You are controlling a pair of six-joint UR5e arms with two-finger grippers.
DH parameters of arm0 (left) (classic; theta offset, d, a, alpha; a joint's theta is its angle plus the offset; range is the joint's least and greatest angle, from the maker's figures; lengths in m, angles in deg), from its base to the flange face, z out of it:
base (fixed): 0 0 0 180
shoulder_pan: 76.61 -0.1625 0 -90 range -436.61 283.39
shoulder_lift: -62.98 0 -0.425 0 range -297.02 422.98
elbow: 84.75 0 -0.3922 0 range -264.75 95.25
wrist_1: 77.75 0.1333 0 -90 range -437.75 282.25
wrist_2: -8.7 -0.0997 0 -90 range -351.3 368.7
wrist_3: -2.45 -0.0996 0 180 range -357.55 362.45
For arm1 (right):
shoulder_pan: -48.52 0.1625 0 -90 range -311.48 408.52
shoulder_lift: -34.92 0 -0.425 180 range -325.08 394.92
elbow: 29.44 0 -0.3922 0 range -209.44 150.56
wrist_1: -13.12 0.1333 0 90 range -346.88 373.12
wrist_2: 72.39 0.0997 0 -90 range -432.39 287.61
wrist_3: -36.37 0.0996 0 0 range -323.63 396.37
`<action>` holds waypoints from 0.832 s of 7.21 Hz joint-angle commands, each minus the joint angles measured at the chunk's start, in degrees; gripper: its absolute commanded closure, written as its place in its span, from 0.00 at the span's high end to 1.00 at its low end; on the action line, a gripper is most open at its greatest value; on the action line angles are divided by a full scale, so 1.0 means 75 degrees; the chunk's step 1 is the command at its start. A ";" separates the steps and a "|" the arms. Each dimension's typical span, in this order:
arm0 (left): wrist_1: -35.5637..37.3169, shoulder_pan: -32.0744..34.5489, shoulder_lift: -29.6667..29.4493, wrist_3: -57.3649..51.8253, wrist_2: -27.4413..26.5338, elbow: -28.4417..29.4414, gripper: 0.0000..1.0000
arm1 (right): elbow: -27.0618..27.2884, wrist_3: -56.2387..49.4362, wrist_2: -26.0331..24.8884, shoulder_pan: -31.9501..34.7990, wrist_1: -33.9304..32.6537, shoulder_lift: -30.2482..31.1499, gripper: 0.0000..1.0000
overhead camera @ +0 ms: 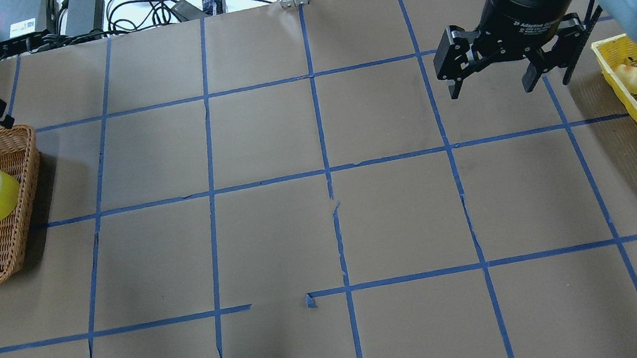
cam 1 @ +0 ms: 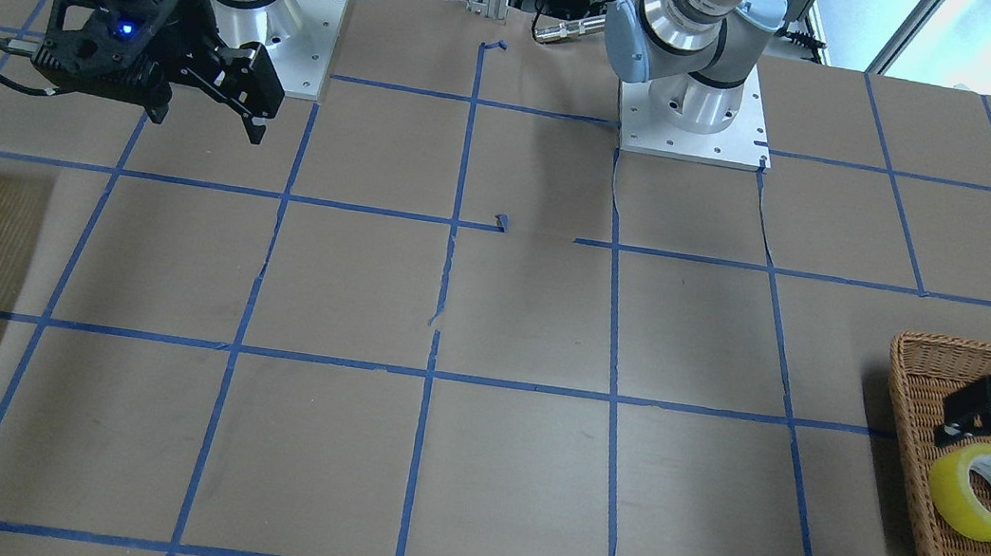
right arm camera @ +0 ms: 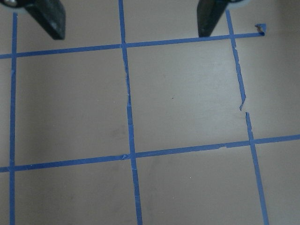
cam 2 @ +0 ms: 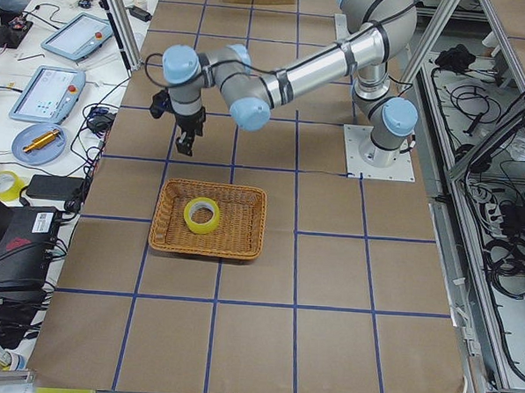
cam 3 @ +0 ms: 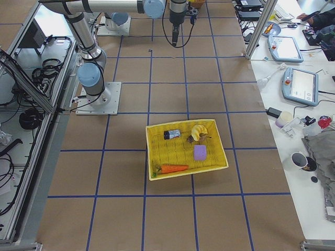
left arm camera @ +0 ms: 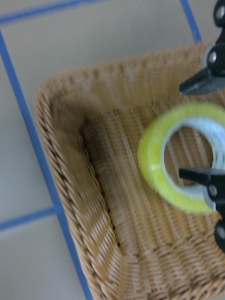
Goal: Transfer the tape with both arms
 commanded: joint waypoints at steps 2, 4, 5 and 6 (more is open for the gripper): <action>-0.0246 0.2323 0.1760 0.3737 0.0090 -0.1046 0.95 | 0.0000 -0.0009 -0.0023 -0.0015 0.0000 0.0000 1.00; -0.0293 0.3381 0.2478 0.4865 -0.0095 -0.1342 1.00 | 0.0000 0.0003 -0.0012 -0.0014 0.0012 0.0000 1.00; -0.0537 0.3559 0.2654 0.4964 -0.0108 -0.1355 1.00 | 0.0000 0.0003 -0.0023 -0.0026 0.0012 0.0000 1.00; -0.1270 0.3561 0.2830 0.4907 -0.0294 -0.1367 1.00 | 0.0000 0.0003 -0.0082 -0.0015 0.0070 0.0000 1.00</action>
